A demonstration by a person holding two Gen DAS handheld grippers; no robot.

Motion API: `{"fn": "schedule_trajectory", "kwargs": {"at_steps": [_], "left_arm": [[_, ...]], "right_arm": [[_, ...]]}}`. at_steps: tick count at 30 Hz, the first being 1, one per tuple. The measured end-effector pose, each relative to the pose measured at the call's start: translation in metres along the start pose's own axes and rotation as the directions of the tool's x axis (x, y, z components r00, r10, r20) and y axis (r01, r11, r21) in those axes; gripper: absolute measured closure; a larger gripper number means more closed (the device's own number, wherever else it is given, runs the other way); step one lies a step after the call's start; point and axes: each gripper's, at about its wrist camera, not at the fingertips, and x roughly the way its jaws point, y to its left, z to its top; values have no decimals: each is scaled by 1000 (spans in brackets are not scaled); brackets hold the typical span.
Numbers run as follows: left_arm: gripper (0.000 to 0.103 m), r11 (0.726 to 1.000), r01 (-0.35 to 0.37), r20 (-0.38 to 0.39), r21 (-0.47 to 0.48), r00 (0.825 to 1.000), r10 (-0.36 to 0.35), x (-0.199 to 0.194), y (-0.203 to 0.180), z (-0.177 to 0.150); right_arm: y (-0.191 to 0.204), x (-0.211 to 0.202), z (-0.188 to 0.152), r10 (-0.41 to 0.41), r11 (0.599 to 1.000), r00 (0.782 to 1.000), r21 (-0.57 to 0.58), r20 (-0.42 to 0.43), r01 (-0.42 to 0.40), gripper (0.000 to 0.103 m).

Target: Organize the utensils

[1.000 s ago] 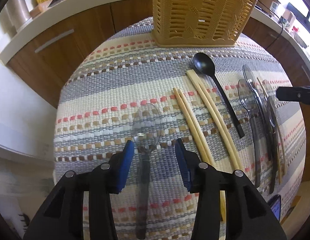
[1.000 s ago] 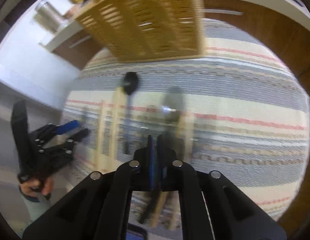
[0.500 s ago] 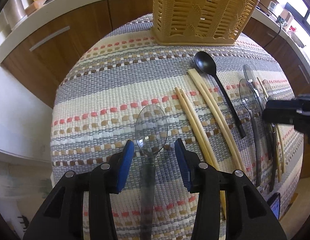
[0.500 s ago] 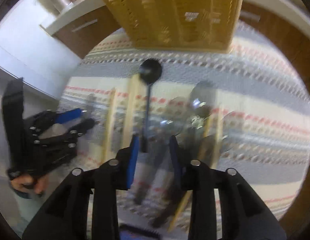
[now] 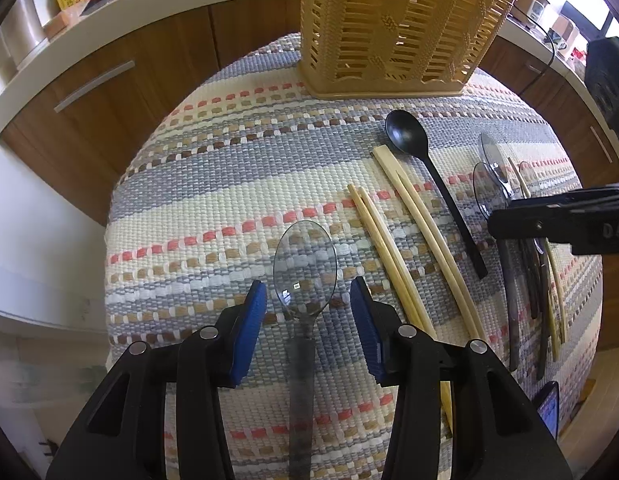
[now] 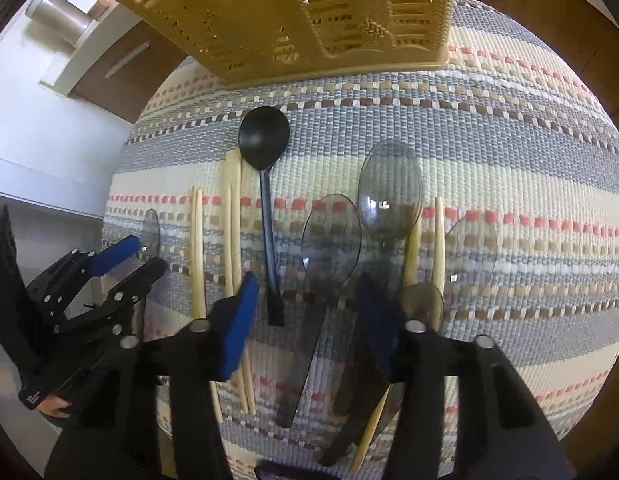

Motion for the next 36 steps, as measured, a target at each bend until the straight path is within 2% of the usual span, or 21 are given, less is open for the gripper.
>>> {"fn": "schedule_trajectory", "kwargs": {"at_steps": [4,9,15,18,22,26,29,32,35,36], "left_arm": [[63,1000,5,-10,6,1000,-5,2,2,-3],[63,1000,-2,-19,27,1000,3,6,-2,3],[63,997,-52,-41,59,998,55,17,-13,24],[70,996,-59,-37,69,997,61,20,-18,29],[73,994,-86,1,70,996,86,20,-24,30],[73,998,-44,125,34,991,40,-8,-29,27],[73,1000,-8,262,13,965,5,-50,-28,31],[73,1000,30,402,2,915,-28,-97,-31,40],[73,998,58,514,2,856,-51,-135,-36,60],[73,998,63,540,4,840,-55,-145,-36,66]], "right_arm": [[8,15,8,-48,999,999,2,-13,48,69],[17,22,21,-107,994,994,-9,5,107,69],[44,33,31,-232,968,973,-94,21,233,69],[55,40,30,-271,953,962,-128,40,274,71],[64,42,22,-292,933,953,-193,81,303,72],[67,22,9,-250,933,955,-225,162,282,72],[67,-8,-1,-168,942,959,-251,228,225,72],[73,-45,-10,-96,940,936,-280,338,197,72],[74,-94,-15,-18,940,892,-297,452,169,72],[73,-112,-13,-3,938,870,-299,494,174,72]]}}
